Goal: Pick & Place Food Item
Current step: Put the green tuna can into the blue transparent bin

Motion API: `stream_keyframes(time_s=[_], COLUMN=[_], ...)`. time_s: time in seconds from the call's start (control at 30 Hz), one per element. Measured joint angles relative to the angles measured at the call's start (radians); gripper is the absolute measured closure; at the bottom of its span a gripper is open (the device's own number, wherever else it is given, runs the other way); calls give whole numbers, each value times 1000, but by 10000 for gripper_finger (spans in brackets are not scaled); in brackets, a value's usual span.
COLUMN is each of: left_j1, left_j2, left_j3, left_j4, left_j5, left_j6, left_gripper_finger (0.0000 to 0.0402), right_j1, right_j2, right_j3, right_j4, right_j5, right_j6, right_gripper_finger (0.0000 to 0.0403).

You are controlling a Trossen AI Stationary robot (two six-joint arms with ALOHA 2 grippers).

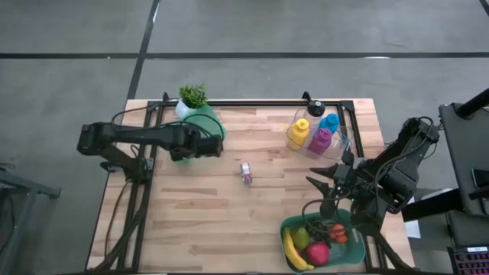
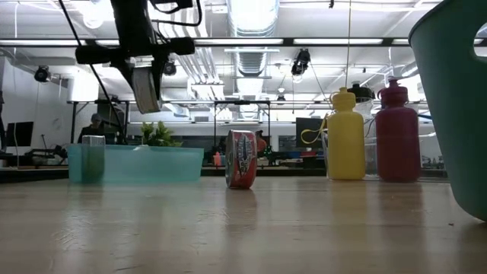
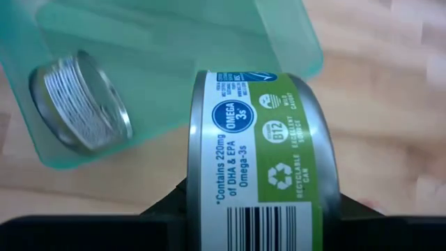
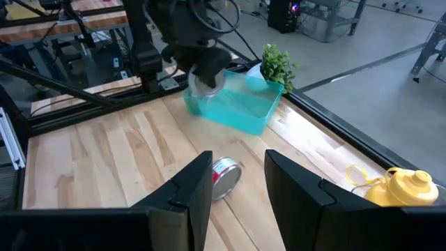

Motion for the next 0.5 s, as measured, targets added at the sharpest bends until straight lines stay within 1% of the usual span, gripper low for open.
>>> stream_keyframes(time_s=[0.13, 0.27, 0.4, 0.5], left_j1=[71, 178, 295, 361], left_j2=[0, 0, 0, 0], left_j3=[0, -1, -21, -56], left_j4=[1, 2, 10, 37], left_j5=[-32, -35, 22, 62], left_j6=[-50, -15, 8, 8], left_gripper_finger=[279, 279, 279, 279], right_j1=[0, 0, 0, 0], right_j2=[0, 0, 0, 0], right_j3=[0, 0, 0, 0], right_j4=[0, 0, 0, 0], right_j5=[0, 0, 0, 0], right_j6=[0, 0, 0, 0], right_gripper_finger=[278, 278, 278, 278])
